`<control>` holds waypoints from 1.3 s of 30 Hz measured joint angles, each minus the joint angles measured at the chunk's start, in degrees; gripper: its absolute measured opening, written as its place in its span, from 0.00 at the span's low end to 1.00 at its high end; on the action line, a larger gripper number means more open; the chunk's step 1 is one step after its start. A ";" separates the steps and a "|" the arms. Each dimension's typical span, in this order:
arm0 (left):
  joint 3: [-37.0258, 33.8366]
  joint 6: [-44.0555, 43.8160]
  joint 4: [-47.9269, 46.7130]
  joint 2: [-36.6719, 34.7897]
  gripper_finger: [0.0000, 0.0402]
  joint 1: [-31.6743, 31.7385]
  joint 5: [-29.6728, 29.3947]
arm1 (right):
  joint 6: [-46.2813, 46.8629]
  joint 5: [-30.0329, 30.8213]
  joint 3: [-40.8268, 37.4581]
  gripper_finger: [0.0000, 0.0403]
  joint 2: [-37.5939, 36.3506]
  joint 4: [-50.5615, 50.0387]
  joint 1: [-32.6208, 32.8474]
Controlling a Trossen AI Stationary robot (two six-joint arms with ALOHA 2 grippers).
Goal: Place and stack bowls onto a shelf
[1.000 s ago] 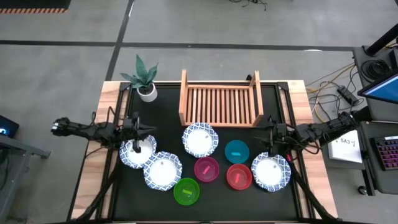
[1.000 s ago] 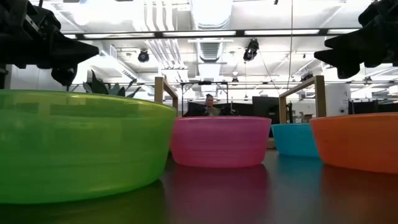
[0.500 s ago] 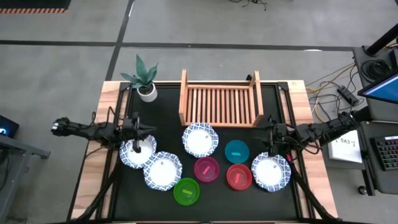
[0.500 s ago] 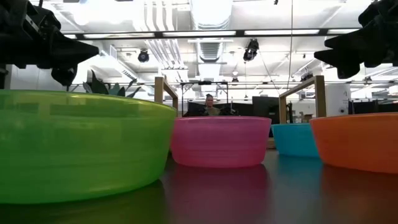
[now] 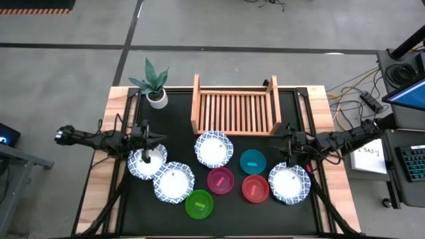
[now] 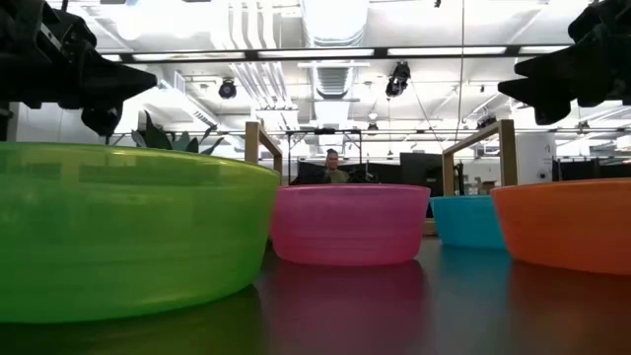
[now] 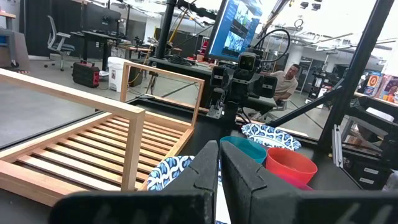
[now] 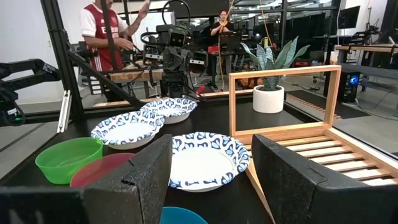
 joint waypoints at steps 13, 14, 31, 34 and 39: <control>0.00 -0.02 0.00 0.00 0.00 0.02 0.01 | 1.64 0.06 0.00 0.52 0.01 2.99 -0.02; 0.02 0.00 0.00 0.02 0.00 0.02 -0.01 | 6.66 0.38 0.00 0.52 0.02 4.22 -0.02; 0.00 -7.10 21.15 0.02 0.00 0.01 -1.68 | 16.25 7.85 1.26 0.52 18.31 39.61 -0.47; 0.00 -10.60 25.53 0.05 0.00 0.00 1.51 | 14.69 6.53 6.56 0.52 25.66 40.61 0.36; 0.00 -10.64 32.36 0.23 0.00 -0.02 3.68 | 9.67 7.00 18.42 0.52 38.10 36.82 1.11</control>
